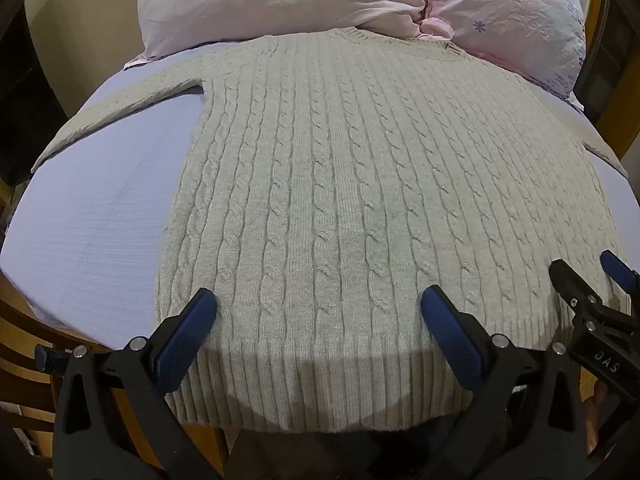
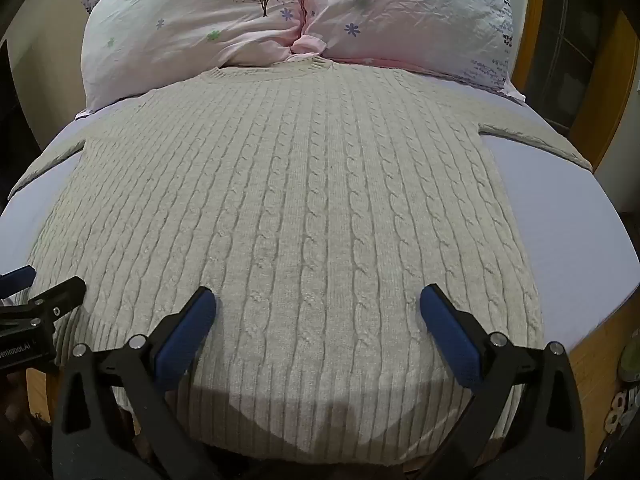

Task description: Fold small clothes

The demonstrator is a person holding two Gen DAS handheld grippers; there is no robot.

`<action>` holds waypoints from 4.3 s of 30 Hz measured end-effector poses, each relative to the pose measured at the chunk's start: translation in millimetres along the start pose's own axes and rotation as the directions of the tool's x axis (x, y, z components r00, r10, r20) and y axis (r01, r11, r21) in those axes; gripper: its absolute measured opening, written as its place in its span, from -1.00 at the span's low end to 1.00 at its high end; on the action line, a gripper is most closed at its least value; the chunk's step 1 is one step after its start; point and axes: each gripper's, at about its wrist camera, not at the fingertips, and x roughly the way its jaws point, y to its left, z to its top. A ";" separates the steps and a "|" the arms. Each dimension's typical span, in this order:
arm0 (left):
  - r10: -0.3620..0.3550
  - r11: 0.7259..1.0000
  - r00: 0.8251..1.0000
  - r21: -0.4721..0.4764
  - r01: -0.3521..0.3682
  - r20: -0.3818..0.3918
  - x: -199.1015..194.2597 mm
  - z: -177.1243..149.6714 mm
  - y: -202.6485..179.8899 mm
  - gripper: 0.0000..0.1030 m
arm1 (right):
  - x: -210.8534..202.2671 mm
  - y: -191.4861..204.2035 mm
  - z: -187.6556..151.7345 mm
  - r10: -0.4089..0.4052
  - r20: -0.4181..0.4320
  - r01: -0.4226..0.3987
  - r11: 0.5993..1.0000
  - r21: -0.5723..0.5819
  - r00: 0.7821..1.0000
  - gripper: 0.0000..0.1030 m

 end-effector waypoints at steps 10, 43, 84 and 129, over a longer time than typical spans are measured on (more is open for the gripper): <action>0.001 1.000 1.000 0.001 -0.001 -0.001 0.1 0.0 0.0 0.97 | -0.1 -0.1 0.0 0.002 0.002 -0.002 1.000 0.001 1.000 0.97; 0.002 1.000 1.000 0.001 -0.002 0.000 0.0 -0.1 -0.1 0.97 | 0.1 -0.7 -0.1 0.000 0.003 0.000 1.000 0.004 1.000 0.97; 0.003 1.000 1.000 0.002 -0.003 -0.003 0.1 -0.4 0.2 0.97 | 0.2 -0.9 0.2 -0.002 0.002 0.002 1.000 0.005 1.000 0.97; 0.084 0.934 0.873 -0.344 0.100 0.480 -19.5 76.2 198.9 0.97 | 77.0 -449.7 154.7 -0.226 0.226 -0.048 0.599 0.799 0.948 -0.88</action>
